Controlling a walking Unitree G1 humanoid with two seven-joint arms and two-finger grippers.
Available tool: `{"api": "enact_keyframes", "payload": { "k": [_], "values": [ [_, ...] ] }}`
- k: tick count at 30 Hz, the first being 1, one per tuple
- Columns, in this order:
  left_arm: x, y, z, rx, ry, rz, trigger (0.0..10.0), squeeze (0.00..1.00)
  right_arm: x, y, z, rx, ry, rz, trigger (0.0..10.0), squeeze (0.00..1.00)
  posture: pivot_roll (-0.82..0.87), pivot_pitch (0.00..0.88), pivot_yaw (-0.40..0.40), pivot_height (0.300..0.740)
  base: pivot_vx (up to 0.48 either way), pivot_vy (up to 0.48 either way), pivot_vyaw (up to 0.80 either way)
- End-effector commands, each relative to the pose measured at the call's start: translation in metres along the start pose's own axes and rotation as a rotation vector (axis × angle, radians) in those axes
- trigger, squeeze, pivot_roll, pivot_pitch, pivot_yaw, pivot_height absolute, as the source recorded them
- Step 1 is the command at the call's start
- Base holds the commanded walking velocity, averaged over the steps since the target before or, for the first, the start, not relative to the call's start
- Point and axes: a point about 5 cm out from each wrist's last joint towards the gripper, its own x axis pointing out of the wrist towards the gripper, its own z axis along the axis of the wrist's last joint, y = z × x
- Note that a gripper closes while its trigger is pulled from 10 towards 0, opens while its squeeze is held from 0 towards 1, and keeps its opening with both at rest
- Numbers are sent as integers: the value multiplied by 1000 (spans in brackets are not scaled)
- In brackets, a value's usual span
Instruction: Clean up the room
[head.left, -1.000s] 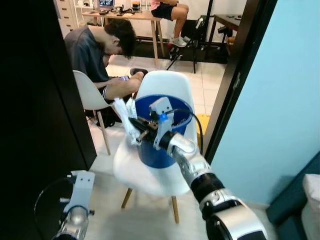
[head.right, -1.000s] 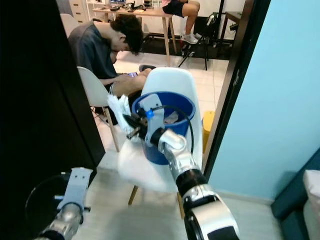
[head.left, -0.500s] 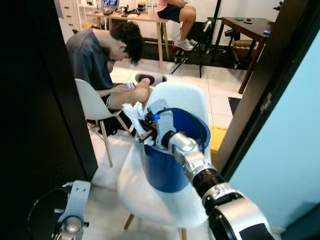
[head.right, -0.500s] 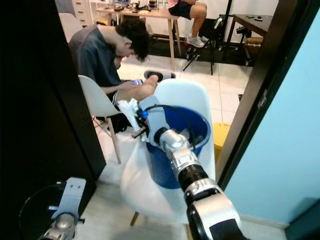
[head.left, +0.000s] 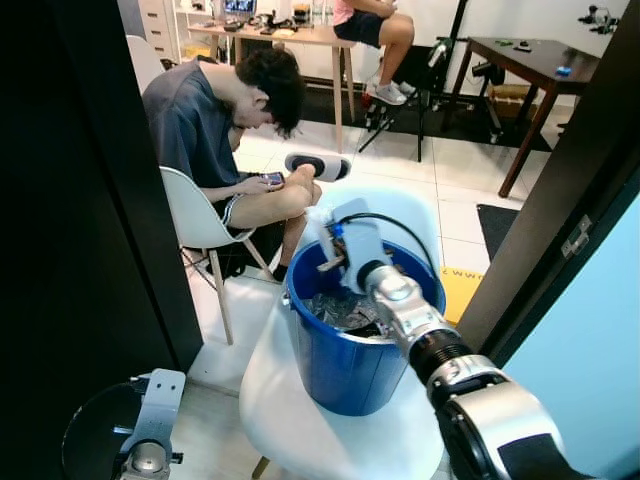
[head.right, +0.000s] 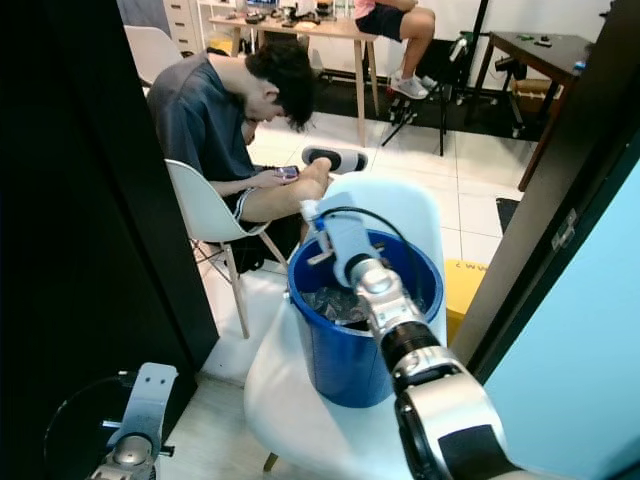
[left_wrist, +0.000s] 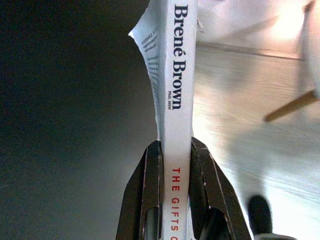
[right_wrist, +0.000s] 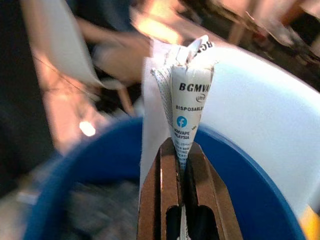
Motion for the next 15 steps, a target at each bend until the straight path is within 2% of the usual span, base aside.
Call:
{"api": "enact_keyframes", "payload": {
  "k": [1, 2, 3, 5, 13, 15],
  "values": [
    [-1, -2, -1, -11, -4, -13, 10000, 0, 0, -3, -4, -6, 31, -25, 10000, 0, -87, 0, -41, 740, 0, 0, 0],
    [-2, -2, -5, -9, 7, -23, 10000, 0, -3, -14, -14, 13, 76, -86, 10000, 0, -87, 0, -39, 740, 0, 0, 0],
    [-2, -2, -5, -9, 7, -23, 10000, 0, -3, -14, -14, 13, 76, -86, 10000, 0, -87, 0, -39, 740, 0, 0, 0],
    [-3, 0, -13, 7, 26, -25, 10000, 0, -7, -25, -25, 55, 112, -126, 10000, 0, -89, 0, -36, 740, 0, 0, 0],
    [-4, 1, -17, 12, 31, -27, 10000, 0, -9, -29, -32, 57, 147, -135, 10000, 0, -75, 0, -37, 740, 0, 0, 0],
    [-6, 0, -18, -7, 17, -41, 10000, 0, -10, -34, -35, 43, 172, -156, 10000, 0, -56, 29, -39, 740, 0, 0, 0]
  ]
}}
